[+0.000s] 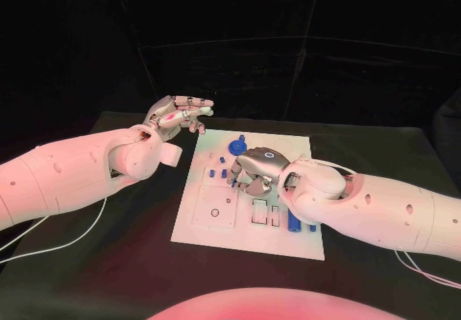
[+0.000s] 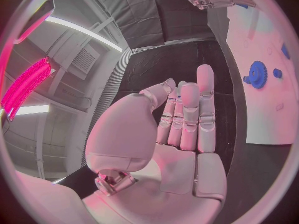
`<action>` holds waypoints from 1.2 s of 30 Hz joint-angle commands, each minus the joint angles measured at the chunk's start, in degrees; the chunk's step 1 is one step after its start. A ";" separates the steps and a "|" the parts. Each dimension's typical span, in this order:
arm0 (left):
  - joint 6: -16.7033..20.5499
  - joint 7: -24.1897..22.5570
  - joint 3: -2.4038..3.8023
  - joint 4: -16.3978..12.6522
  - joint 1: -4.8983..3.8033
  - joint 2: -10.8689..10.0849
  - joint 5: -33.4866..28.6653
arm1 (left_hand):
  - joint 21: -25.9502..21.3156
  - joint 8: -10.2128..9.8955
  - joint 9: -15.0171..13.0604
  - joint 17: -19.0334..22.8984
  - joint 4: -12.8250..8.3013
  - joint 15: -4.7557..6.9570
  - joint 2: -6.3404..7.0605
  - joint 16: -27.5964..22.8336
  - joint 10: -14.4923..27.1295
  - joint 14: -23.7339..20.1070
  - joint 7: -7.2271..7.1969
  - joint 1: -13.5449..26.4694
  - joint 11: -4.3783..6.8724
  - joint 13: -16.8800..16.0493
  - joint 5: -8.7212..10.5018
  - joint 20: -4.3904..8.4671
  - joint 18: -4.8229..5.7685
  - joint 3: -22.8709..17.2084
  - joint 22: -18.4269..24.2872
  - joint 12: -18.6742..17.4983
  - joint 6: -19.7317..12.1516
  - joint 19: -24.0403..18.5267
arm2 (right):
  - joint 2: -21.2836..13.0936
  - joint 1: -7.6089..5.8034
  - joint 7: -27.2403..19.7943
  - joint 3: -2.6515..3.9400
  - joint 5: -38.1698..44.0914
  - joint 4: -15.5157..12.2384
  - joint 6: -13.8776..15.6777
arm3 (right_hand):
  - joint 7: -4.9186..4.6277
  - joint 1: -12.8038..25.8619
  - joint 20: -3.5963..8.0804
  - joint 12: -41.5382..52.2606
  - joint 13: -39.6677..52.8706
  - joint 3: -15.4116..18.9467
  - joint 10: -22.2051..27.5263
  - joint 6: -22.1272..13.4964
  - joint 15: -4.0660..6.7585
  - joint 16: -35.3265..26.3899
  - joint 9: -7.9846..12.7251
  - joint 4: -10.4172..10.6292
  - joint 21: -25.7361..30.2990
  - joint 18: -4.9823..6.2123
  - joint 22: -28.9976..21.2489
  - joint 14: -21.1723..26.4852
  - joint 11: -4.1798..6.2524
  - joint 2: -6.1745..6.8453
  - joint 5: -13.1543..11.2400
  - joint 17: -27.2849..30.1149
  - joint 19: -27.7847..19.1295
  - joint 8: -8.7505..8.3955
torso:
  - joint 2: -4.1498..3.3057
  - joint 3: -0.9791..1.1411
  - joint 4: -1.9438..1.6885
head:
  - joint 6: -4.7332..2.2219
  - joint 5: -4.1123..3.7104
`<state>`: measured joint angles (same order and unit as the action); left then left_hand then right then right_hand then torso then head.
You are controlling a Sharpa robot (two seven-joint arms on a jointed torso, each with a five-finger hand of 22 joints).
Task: Assemble the parts on the task board
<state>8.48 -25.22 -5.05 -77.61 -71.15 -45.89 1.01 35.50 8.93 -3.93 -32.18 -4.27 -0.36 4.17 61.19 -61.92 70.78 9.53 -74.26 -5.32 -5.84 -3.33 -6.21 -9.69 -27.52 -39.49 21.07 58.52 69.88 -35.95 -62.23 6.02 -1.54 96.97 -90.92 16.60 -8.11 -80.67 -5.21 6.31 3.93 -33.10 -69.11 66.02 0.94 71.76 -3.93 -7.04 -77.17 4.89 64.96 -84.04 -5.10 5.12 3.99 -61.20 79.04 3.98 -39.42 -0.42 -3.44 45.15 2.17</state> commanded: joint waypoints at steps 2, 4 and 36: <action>-1.01 -0.72 0.06 -0.07 -0.10 0.14 -0.26 | -0.39 0.22 0.06 0.07 -0.31 -0.09 0.08 -0.19 0.56 -0.37 0.16 -0.26 0.04 -0.07 -0.34 0.11 -0.75 0.18 0.08 0.15 -0.44 -0.35 | 0.88 0.17 -1.14 -0.18 1.45 0.74 -2.89 | -0.28 0.66 0.15 0.28 0.05 -0.39 -1.26 -0.26 -0.17 0.26 0.07 -0.09 -0.14 0.07 -0.08 -1.21 0.86 0.09 0.33 0.06 0.29 -0.25 | 0.04 -0.03 0.00 | 0.43 0.55; -1.03 -0.72 0.06 -0.06 -0.10 0.18 -0.26 | -0.39 0.22 0.06 0.07 -0.31 -0.09 0.08 -0.19 0.56 -0.37 0.16 -0.26 0.04 -0.07 -0.34 0.11 -0.75 0.18 0.08 0.15 -0.44 -0.35 | 1.19 0.28 -1.13 -0.25 1.69 0.96 -3.32 | -0.29 0.70 0.15 0.26 0.04 -0.43 -1.23 -0.29 -0.18 0.28 0.07 -0.09 -0.14 0.07 -0.09 -1.22 0.85 0.09 0.33 0.03 0.28 -0.26 | 0.01 -0.01 0.06 | 0.60 0.77; -1.29 -0.15 0.06 0.60 -0.10 0.68 -0.26 | -0.43 0.24 0.06 0.08 -0.31 -0.11 0.08 -0.15 0.64 -0.38 0.19 -0.22 0.02 -0.07 -0.37 0.10 -0.75 0.25 0.10 0.23 -0.49 -0.35 | 2.61 1.17 -2.29 -0.53 2.61 1.39 -5.96 | -0.38 1.02 0.10 0.13 0.03 -0.65 -1.02 -0.52 -0.25 0.50 0.10 -0.12 -0.21 0.05 0.03 -1.27 0.76 0.09 0.44 -0.22 0.32 -0.30 | 0.00 0.02 0.07 | 1.36 2.07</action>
<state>7.95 -25.14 -5.05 -77.04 -71.16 -45.29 0.99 35.28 8.93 -3.95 -32.19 -4.43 -0.32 4.17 61.19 -61.51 70.74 9.71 -74.26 -5.32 -5.83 -3.34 -6.21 -9.69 -27.36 -39.44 21.07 58.34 69.88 -33.44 -61.01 4.50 -2.08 99.18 -89.48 11.51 -8.33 -80.04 -5.21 6.08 3.90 -33.40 -69.13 65.80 0.94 72.02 -3.92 -7.02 -77.17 4.89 64.95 -84.04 -5.08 5.27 4.20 -61.33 79.04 3.98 -39.41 -0.41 -3.39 46.49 4.22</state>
